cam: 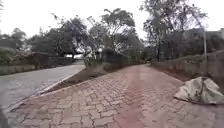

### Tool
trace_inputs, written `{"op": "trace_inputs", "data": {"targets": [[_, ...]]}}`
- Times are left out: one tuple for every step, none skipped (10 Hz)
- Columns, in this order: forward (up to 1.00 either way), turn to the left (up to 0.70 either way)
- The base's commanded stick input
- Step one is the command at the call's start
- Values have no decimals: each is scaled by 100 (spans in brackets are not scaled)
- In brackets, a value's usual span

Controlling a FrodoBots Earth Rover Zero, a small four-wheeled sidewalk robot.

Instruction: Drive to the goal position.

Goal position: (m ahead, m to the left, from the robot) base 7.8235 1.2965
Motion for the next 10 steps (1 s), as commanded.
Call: {"op": "trace_inputs", "data": {"targets": [[70, 0], [70, 0], [70, 0], [70, 0], [70, 0], [70, 0], [70, -2], [70, -3], [70, -3], [70, -4]]}}
